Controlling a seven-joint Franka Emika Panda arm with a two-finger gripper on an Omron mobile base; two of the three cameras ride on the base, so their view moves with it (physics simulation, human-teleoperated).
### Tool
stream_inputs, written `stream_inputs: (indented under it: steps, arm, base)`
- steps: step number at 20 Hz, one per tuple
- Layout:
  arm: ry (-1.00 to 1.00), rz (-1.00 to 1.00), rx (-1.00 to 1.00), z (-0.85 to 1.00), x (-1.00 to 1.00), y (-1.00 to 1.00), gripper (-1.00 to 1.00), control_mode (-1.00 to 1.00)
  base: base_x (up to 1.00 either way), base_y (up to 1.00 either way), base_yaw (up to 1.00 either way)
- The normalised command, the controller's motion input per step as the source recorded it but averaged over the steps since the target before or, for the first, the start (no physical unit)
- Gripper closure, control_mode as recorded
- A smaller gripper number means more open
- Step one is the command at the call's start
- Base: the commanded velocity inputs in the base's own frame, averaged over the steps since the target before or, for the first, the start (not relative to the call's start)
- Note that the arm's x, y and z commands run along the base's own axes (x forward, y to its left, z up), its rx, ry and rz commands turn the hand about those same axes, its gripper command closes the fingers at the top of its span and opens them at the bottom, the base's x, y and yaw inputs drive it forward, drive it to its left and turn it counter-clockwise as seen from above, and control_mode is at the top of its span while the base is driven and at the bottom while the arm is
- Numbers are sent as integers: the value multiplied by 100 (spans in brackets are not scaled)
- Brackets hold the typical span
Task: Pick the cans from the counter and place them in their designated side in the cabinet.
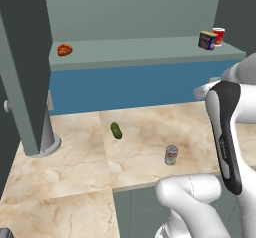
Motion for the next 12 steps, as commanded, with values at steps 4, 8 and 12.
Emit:
stream_inputs:
  steps: [4, 8, 12]
  arm:
    - [19, 0, 7, -13, -10, 21, -100, -100]
    - [11, -1, 14, -25, -21, 16, -100, -100]
    - [0, -3, 5, -27, -30, 19, -100, -100]
  base:
    - [0, 0, 0]
    - [0, 0, 0]
    - [0, 0, 0]
